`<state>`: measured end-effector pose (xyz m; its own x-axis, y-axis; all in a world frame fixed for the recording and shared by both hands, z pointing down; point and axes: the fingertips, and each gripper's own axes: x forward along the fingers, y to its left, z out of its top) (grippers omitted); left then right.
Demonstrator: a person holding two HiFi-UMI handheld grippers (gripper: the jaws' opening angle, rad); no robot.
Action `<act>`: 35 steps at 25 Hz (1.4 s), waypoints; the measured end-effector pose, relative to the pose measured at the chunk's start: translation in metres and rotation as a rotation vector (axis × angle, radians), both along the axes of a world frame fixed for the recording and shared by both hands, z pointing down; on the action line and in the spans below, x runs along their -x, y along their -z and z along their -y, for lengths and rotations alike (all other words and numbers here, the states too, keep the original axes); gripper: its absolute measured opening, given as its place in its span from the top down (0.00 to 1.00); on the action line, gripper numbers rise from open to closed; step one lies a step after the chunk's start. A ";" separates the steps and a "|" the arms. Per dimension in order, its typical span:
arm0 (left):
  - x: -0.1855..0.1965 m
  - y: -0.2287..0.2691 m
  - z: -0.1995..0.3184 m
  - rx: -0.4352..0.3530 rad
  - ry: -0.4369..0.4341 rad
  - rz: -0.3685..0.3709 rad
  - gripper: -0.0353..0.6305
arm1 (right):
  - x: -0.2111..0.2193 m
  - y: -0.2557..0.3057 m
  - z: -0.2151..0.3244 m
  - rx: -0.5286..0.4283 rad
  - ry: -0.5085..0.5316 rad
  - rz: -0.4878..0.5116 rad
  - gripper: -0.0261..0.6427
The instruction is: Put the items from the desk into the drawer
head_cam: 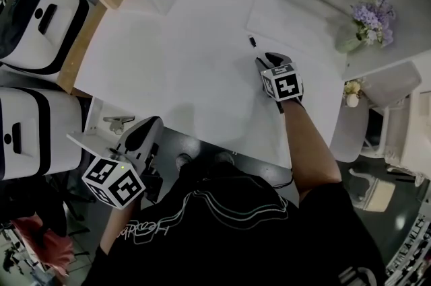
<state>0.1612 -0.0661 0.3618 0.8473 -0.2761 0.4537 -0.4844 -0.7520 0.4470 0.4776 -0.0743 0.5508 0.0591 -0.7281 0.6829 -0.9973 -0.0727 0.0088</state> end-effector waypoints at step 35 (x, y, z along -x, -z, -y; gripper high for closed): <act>0.158 0.038 0.041 -0.068 0.181 -0.110 0.91 | 0.224 0.182 0.058 -0.289 0.247 0.091 0.86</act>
<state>0.0036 -0.1067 0.3240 0.8245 -0.4552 0.3362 -0.5654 -0.6872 0.4561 0.2533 -0.1325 0.3689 -0.1935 -0.8759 0.4421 -0.9808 0.1834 -0.0659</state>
